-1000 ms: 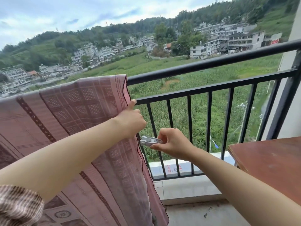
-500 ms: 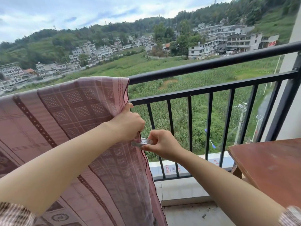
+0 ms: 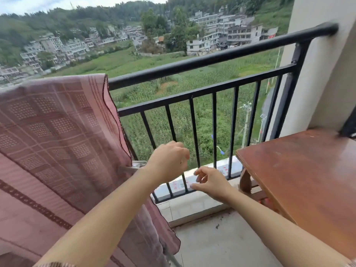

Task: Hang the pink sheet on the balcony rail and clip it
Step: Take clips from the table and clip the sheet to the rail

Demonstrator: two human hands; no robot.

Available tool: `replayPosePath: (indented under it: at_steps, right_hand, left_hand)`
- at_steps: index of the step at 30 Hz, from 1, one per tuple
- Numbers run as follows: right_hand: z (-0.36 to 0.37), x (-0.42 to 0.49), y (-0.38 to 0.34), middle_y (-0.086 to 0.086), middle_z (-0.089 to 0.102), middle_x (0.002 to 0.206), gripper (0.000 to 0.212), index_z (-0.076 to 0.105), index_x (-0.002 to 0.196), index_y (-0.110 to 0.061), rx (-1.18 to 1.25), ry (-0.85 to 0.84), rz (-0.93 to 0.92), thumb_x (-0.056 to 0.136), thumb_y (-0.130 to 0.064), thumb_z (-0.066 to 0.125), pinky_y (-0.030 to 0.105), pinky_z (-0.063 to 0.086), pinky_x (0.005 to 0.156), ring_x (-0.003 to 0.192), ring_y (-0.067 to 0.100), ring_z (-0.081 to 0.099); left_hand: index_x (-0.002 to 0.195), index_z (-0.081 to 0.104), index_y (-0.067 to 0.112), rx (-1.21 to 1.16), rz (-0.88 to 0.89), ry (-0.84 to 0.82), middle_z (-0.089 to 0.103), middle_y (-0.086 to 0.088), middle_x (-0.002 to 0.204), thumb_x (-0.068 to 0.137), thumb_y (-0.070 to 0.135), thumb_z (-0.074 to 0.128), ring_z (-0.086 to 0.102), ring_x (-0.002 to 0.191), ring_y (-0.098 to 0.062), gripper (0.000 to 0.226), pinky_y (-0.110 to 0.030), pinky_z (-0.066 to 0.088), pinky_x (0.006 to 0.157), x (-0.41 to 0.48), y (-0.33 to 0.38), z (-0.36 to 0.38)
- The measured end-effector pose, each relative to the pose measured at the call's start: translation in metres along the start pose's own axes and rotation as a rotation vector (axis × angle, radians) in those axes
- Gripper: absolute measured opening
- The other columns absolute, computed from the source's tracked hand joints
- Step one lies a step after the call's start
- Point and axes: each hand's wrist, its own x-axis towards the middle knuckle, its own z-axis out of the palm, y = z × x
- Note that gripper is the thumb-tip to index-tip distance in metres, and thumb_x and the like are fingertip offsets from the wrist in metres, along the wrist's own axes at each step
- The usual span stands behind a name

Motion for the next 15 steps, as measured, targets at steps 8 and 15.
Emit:
replayPosePath:
  at_steps: [8, 15]
  right_hand:
    - [-0.07, -0.105, 0.125, -0.002, 0.064, 0.095, 0.026, 0.063, 0.102, -0.019, -0.153, 0.22, 0.433, 0.079, -0.029, 0.068, 0.028, 0.047, 0.075, 0.087, 0.016, 0.059]
    - [-0.132, -0.214, 0.21, 0.001, 0.063, 0.092, 0.013, 0.058, 0.091, -0.018, -0.175, 0.305, 0.751, 0.081, -0.026, 0.063, 0.032, 0.048, 0.078, 0.09, 0.023, 0.06]
  left_hand:
    - [0.119, 0.059, 0.02, -0.264, 0.005, -0.36, 0.053, -0.004, 0.122, 0.088, 0.016, 0.048, 0.049, 0.118, -0.024, 0.033, -0.033, 0.042, 0.087, 0.036, 0.119, 0.147]
    - [0.136, 0.044, 0.017, -0.33, 0.14, -0.565, 0.042, -0.007, 0.137, 0.092, 0.022, 0.045, 0.039, 0.129, -0.027, 0.044, -0.039, 0.043, 0.097, 0.037, 0.268, 0.22]
